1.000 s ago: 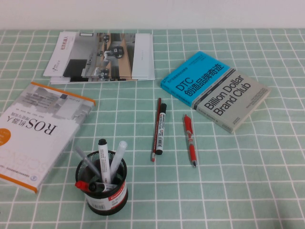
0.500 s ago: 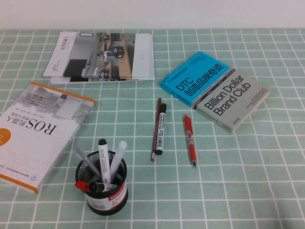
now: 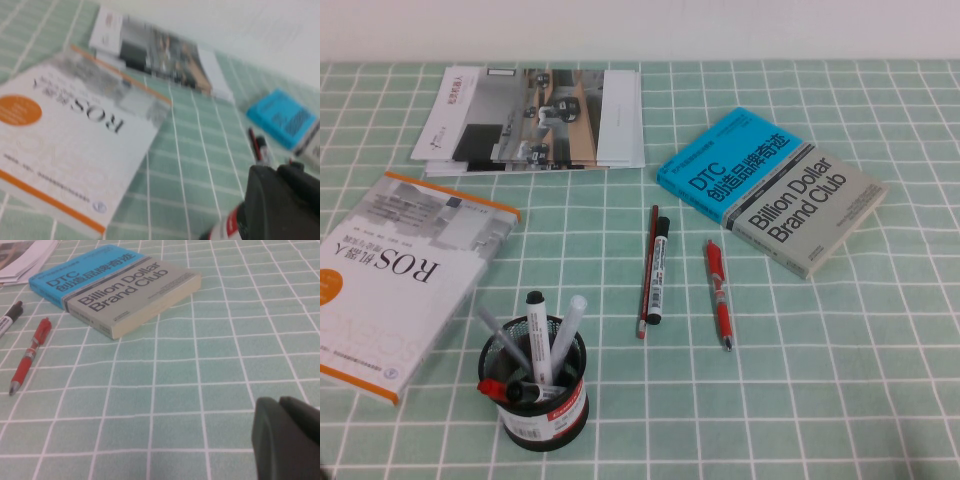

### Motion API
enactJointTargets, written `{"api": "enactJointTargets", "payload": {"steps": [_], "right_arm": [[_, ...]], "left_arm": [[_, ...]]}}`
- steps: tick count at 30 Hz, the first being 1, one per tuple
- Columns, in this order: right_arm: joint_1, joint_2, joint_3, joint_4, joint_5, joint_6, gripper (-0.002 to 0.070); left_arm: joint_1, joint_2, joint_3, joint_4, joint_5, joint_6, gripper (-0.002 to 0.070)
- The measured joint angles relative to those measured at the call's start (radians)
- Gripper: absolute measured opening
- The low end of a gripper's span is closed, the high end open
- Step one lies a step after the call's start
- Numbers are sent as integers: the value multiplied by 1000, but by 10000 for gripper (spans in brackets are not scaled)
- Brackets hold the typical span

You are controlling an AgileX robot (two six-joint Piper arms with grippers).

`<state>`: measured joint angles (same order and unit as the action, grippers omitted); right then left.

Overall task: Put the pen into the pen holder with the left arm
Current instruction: Pick up the pen on the table

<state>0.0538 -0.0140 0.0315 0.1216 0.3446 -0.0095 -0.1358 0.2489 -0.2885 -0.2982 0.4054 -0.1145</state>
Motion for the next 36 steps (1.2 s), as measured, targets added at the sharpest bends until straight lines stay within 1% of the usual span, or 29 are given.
{"api": "enactJointTargets", "payload": {"steps": [3, 5, 8, 11, 15, 18, 21, 24, 26, 32, 36], "right_arm": [[0, 0, 0, 0, 0, 0, -20], [0, 0, 0, 0, 0, 0, -20], [0, 0, 0, 0, 0, 0, -20], [0, 0, 0, 0, 0, 0, -20], [0, 0, 0, 0, 0, 0, -20], [0, 0, 0, 0, 0, 0, -20], [0, 0, 0, 0, 0, 0, -20], [0, 0, 0, 0, 0, 0, -20], [0, 0, 0, 0, 0, 0, -20], [0, 0, 0, 0, 0, 0, -20], [0, 0, 0, 0, 0, 0, -20]], "left_arm": [[0, 151, -122, 0, 121, 29, -4], [0, 261, -227, 0, 224, 80, -4], [0, 426, -355, -5, 325, 144, -4], [0, 574, -471, -39, 364, 224, -4], [-11, 774, -602, -108, 373, 321, -4], [-61, 922, -716, -110, 373, 337, -4], [-135, 1066, -829, -107, 373, 334, -4], [-210, 1208, -945, -58, 384, 280, -4], [-260, 1309, -1055, 3, 424, 226, -4], [-353, 1562, -1311, 95, 544, 159, -4], [-389, 1691, -1428, 114, 579, 126, -4]]}}
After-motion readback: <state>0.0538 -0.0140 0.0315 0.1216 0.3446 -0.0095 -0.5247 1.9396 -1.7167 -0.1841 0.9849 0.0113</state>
